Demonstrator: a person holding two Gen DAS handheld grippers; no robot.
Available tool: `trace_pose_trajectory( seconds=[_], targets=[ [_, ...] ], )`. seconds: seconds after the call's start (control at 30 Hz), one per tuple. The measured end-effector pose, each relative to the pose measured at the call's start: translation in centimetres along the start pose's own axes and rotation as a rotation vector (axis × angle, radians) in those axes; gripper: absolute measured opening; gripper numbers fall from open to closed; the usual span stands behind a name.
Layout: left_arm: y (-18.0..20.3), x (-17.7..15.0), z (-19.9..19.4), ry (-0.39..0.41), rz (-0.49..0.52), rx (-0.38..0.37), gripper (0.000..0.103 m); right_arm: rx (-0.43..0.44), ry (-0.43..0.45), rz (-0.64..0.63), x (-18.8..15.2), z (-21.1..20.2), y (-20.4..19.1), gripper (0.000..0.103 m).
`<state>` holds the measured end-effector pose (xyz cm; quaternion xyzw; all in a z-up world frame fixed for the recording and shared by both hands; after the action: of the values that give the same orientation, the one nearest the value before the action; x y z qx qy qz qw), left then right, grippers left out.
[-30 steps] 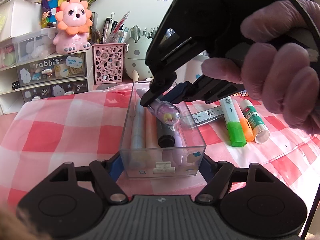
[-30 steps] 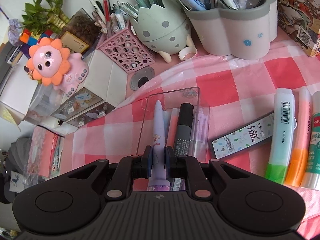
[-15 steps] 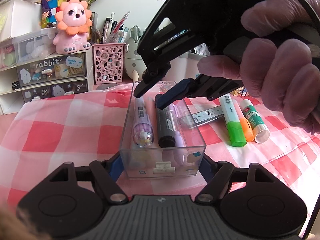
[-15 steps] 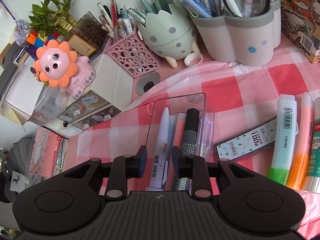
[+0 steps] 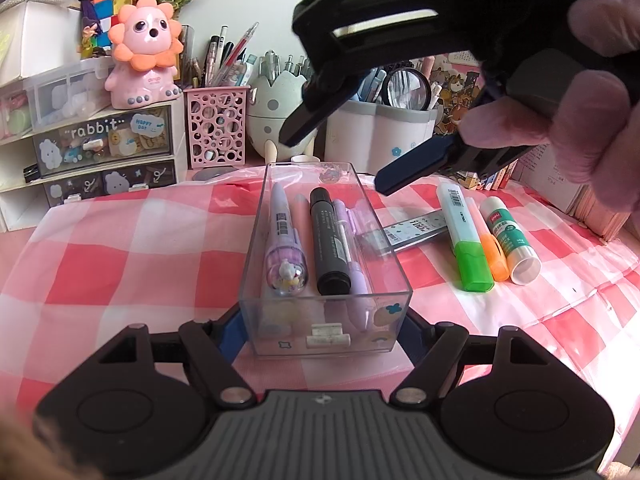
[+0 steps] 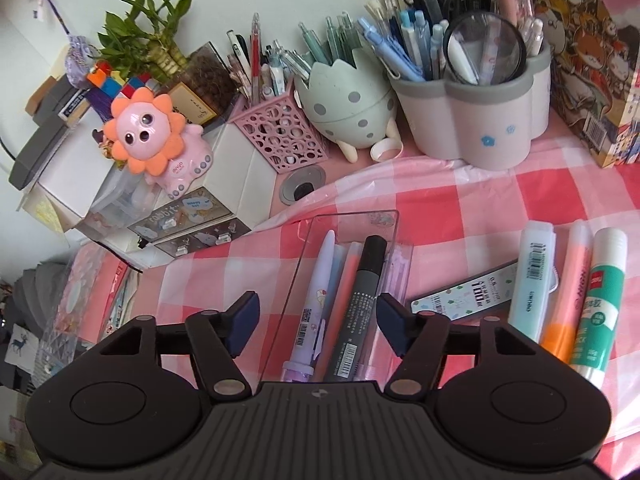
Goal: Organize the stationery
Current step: 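Withdraw the right tool from the tray toward the glue stick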
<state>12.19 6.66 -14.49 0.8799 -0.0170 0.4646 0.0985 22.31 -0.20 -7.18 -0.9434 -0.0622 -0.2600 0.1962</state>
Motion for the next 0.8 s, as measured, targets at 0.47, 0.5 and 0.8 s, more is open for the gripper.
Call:
trace_pose_trajectory(
  seconds=[0.47, 0.5, 0.8],
  targets=[
    [-0.1, 0.0, -0.1, -0.002, 0.005, 0.002, 0.049, -0.112, 0.109, -0.107, -1.1, -2.4, 3.6, 0.079],
    [-0.1, 0.0, -0.1, -0.002, 0.004, 0.002, 0.049, -0.116, 0.118, -0.110, -1.2, -2.5, 4.1, 0.080],
    [-0.1, 0.0, 0.0, -0.002, 0.005, 0.001, 0.049, -0.236, 0.239, -0.204, -2.2, -4.2, 7.3, 0.086]
  ],
)
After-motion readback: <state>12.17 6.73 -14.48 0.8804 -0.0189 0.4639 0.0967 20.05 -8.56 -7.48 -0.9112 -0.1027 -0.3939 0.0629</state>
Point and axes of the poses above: each gripper's, at about its wrist camera, not at the fingertips, and z roughly the way its jaws point, y to its right, x to its top, the point moved 6 cm from there along z, roughly the way its jaws point, and after that the axes turned 5 degrees about -x, right-handed, at the moved point
